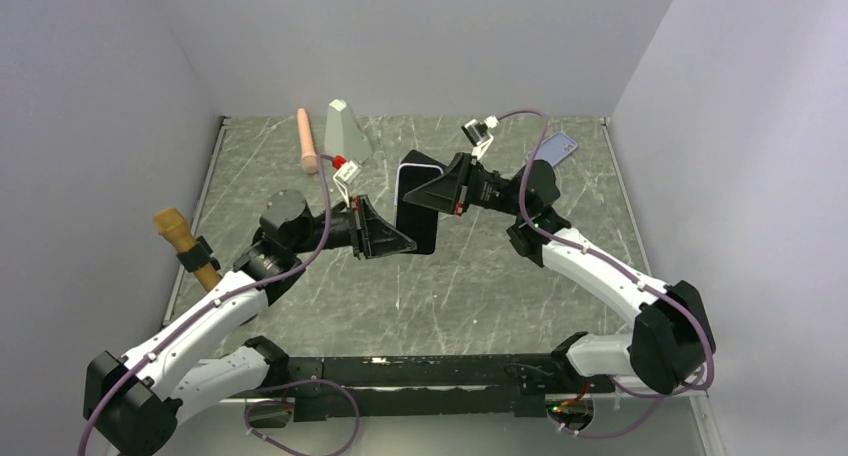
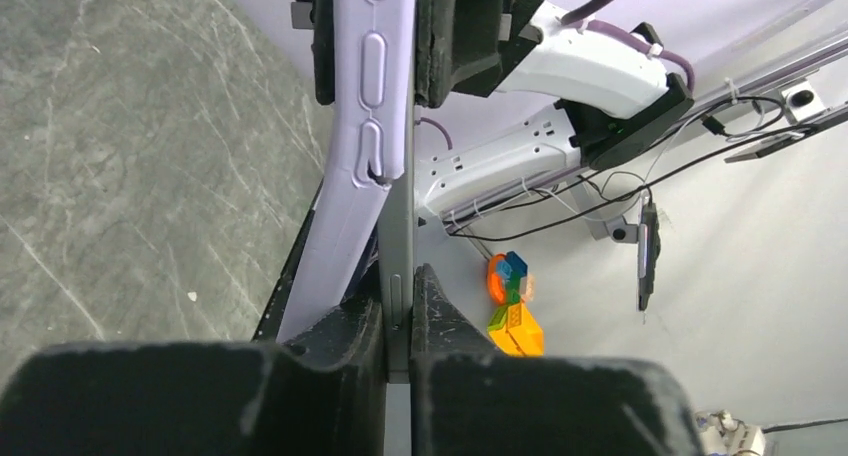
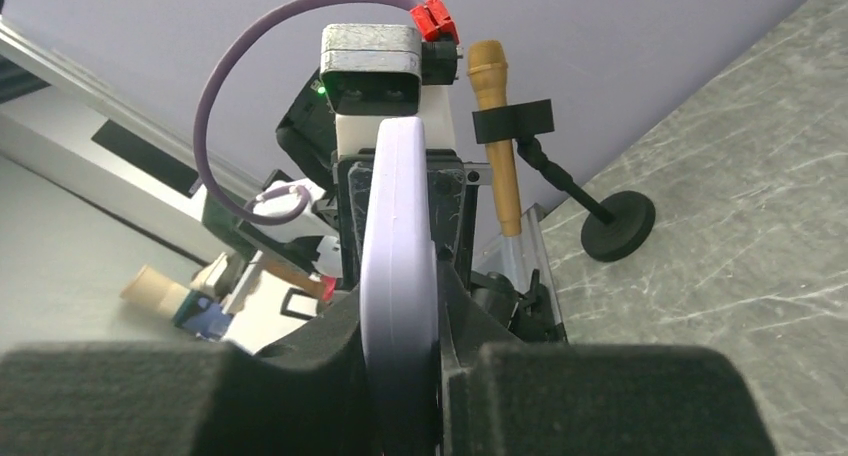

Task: Take the phone out of the phone case
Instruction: Remove the phone case from the phone.

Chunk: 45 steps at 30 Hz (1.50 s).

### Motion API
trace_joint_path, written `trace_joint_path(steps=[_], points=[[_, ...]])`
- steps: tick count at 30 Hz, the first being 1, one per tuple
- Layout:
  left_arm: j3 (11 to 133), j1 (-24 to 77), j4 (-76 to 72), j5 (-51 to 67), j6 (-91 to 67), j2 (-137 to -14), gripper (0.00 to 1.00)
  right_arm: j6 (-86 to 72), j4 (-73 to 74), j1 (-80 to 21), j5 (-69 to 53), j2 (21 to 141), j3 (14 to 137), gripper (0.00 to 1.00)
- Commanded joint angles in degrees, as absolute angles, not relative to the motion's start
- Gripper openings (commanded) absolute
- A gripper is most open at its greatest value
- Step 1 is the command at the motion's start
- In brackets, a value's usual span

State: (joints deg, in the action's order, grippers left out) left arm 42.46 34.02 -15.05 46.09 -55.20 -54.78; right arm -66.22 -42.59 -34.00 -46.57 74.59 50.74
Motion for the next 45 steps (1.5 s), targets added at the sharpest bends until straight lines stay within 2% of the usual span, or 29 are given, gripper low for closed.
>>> trace_joint_path(steps=[1,3,5,6,9,14,18,22,26,28,40,45], points=[[45.3,35.2,-19.3,37.4,-53.2,-53.0,0.00,-62.5,-36.2,-37.0,-45.9,70.1,50.1,0.33],[45.1,35.2,-18.3,33.8,-54.2,-51.7,0.00,-62.8,-36.3,-36.1,-43.4,68.2,47.9,0.59],[45.2,35.2,-17.1,30.9,-56.6,-50.6,0.00,-63.9,-37.2,-35.1,-40.3,66.2,44.9,0.73],[45.3,35.1,-15.8,29.6,-57.8,-50.2,0.00,-64.6,-37.8,-34.6,-38.3,65.2,43.1,0.77],[45.7,35.0,-13.4,26.6,-60.5,-48.7,0.00,-66.4,-39.7,-33.7,-35.4,62.6,39.0,0.79],[45.5,34.5,-11.2,24.4,-63.7,-46.0,0.00,-64.9,-42.3,-33.6,-35.0,59.5,34.1,0.78],[46.1,33.6,-10.7,27.3,-64.3,-46.4,0.00,-62.1,-39.3,-33.9,-35.4,58.6,33.6,0.60],[44.7,33.3,-14.4,29.3,-66.0,-46.7,0.00,-62.7,-42.4,-34.3,-37.4,60.1,34.2,0.53],[44.2,33.2,-14.9,29.6,-66.1,-46.4,0.00,-64.2,-45.2,-34.7,-38.1,61.9,34.0,0.38],[44.3,33.2,-14.7,29.7,-66.0,-46.3,0.00,-65.0,-46.7,-34.9,-38.3,62.7,33.3,0.33],[43.5,33.2,-19.4,32.5,-68.0,-48.6,0.00,-64.4,-47.5,-36.9,-37.8,64.9,35.4,0.32],[42.6,33.2,-24.9,37.5,-70.8,-50.9,0.00,-67.2,-54.4,-37.2,-39.3,69.2,36.5,0.29]])
